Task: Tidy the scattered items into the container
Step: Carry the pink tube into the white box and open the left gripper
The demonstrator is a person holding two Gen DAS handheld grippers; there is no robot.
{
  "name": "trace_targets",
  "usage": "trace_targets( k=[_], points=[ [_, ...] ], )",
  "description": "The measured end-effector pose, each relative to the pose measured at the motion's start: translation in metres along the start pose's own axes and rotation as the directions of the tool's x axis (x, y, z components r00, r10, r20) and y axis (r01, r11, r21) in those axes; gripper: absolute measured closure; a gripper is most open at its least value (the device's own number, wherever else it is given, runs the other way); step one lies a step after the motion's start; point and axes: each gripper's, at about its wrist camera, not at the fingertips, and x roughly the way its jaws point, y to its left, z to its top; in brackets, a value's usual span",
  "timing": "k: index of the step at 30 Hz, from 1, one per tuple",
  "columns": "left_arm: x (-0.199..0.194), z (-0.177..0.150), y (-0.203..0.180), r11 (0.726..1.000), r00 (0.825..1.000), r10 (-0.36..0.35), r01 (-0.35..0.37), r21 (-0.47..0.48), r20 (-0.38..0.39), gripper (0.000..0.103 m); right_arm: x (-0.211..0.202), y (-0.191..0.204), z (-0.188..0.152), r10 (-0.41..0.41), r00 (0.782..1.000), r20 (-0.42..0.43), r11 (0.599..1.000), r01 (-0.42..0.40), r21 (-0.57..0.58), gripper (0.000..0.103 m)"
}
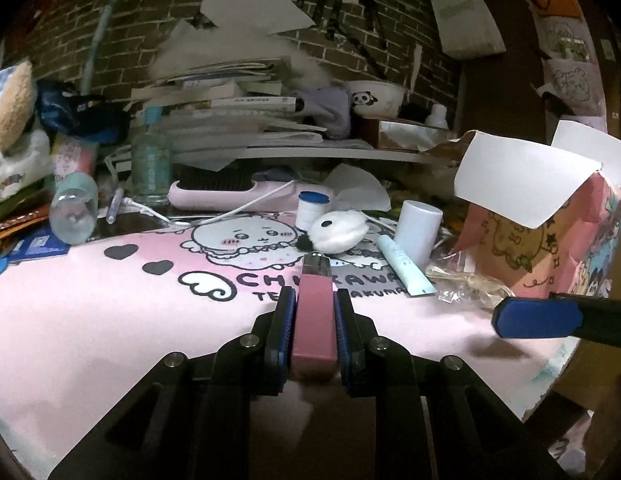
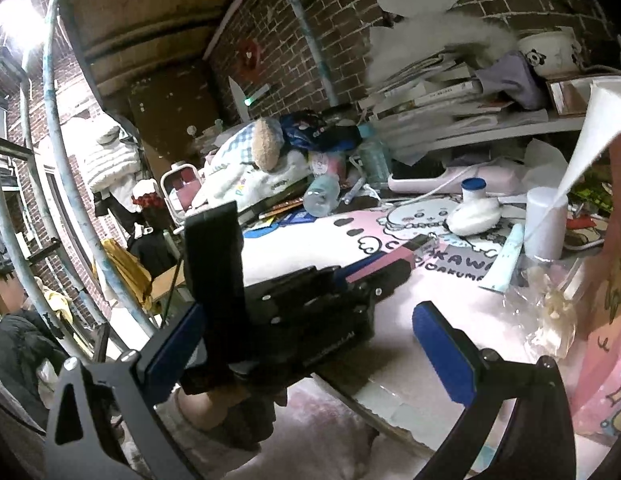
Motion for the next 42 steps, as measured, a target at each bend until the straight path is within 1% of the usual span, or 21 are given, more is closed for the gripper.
trace_targets(
  k=[4, 7, 10, 13, 15, 19, 22, 24, 26, 28, 29, 30, 31, 32, 34, 35, 36, 38, 39, 41, 42],
  points=[
    [0.000, 0.000, -0.001, 1.000, 1.000, 0.001, -0.001, 0.011, 0.002, 0.090, 0.000, -0.005, -0.002, 0.009, 1.000, -0.001, 1.000, -0.009, 0.030, 0.000],
    [-0.001, -0.002, -0.002, 1.000, 1.000, 0.003, -0.003, 0.015, 0.016, 0.090, -0.003, -0.005, -0.002, 0.008, 1.000, 0.013, 1.000, -0.008, 0.026, 0.000],
    [-0.002, -0.001, 0.002, 1.000, 1.000, -0.007, 0.008, -0.011, 0.019, 0.090, -0.007, -0.006, -0.001, -0.002, 1.000, 0.032, 1.000, 0.001, 0.024, 0.000],
    [-0.005, 0.004, 0.007, 1.000, 1.000, 0.000, 0.000, -0.024, 0.008, 0.090, -0.010, -0.009, 0.000, 0.002, 0.999, 0.034, 0.999, -0.004, 0.034, 0.000],
    [-0.010, 0.011, 0.014, 0.999, 1.000, -0.010, 0.010, -0.047, 0.005, 0.090, -0.009, -0.012, -0.001, -0.022, 0.999, 0.033, 0.999, 0.021, 0.037, 0.000],
    [-0.021, 0.030, 0.025, 0.997, 0.999, -0.038, 0.037, -0.068, -0.010, 0.090, 0.002, -0.018, 0.000, -0.113, 0.994, -0.007, 0.992, 0.113, 0.058, 0.000],
    [-0.033, 0.057, 0.027, 0.989, 0.993, -0.119, 0.117, -0.093, -0.012, 0.090, 0.012, -0.023, 0.002, -0.139, 0.990, -0.032, 0.986, 0.141, 0.089, 0.000],
    [-0.040, 0.081, 0.024, 0.973, 0.978, -0.207, 0.205, -0.105, -0.010, 0.090, 0.016, -0.025, 0.003, -0.143, 0.989, -0.036, 0.984, 0.146, 0.105, 0.000],
    [-0.044, 0.104, 0.014, 0.963, 0.966, -0.258, 0.256, -0.084, -0.019, 0.090, 0.017, -0.026, 0.004, -0.143, 0.989, -0.034, 0.983, 0.146, 0.111, 0.000],
    [-0.044, 0.134, -0.002, 0.945, 0.944, -0.325, 0.321, -0.067, -0.051, 0.090, 0.019, -0.025, 0.004, -0.142, 0.989, -0.033, 0.983, 0.145, 0.113, 0.000],
    [-0.044, 0.143, -0.008, 0.935, 0.934, -0.352, 0.348, -0.064, -0.060, 0.090, 0.019, -0.025, 0.004, -0.140, 0.989, -0.035, 0.983, 0.144, 0.116, 0.000],
    [-0.041, 0.156, -0.020, 0.913, 0.910, -0.407, 0.403, -0.057, -0.083, 0.090, 0.019, -0.025, 0.004, -0.133, 0.991, -0.036, 0.984, 0.136, 0.119, 0.000],
    [-0.038, 0.165, -0.029, 0.895, 0.890, -0.445, 0.442, -0.054, -0.103, 0.090, 0.019, -0.025, 0.003, -0.129, 0.991, -0.037, 0.984, 0.132, 0.120, 0.000],
    [-0.033, 0.175, -0.044, 0.874, 0.864, -0.485, 0.483, -0.049, -0.135, 0.090, 0.019, -0.025, 0.003, -0.126, 0.991, -0.038, 0.984, 0.129, 0.120, 0.000],
    [-0.018, 0.189, -0.073, 0.830, 0.806, -0.550, 0.556, -0.040, -0.220, 0.090, 0.018, -0.024, 0.002, -0.114, 0.993, -0.036, 0.985, 0.118, 0.123, 0.000],
    [-0.007, 0.194, -0.091, 0.804, 0.766, -0.581, 0.593, -0.046, -0.275, 0.090, 0.017, -0.025, 0.002, -0.108, 0.994, -0.035, 0.986, 0.111, 0.126, 0.000],
    [0.000, 0.196, -0.104, 0.790, 0.740, -0.593, 0.611, -0.050, -0.318, 0.090, 0.016, -0.025, 0.001, -0.101, 0.994, -0.035, 0.986, 0.105, 0.131, 0.000],
    [0.019, 0.198, -0.128, 0.774, 0.698, -0.599, 0.630, -0.062, -0.392, 0.090, 0.015, -0.026, 0.000, -0.086, 0.996, -0.034, 0.986, 0.090, 0.143, 0.000],
    [0.029, 0.197, -0.139, 0.776, 0.685, -0.590, 0.627, -0.067, -0.427, 0.090, 0.013, -0.026, -0.001, -0.080, 0.996, -0.032, 0.985, 0.084, 0.148, 0.000],
    [0.048, 0.195, -0.157, 0.800, 0.683, -0.545, 0.598, -0.057, -0.486, 0.090, 0.012, -0.026, -0.002, -0.070, 0.997, -0.030, 0.985, 0.074, 0.155, 0.000],
    [0.054, 0.193, -0.163, 0.808, 0.679, -0.529, 0.587, -0.057, -0.509, 0.090, 0.013, -0.026, -0.002, -0.065, 0.997, -0.030, 0.985, 0.069, 0.156, 0.000]
  ],
)
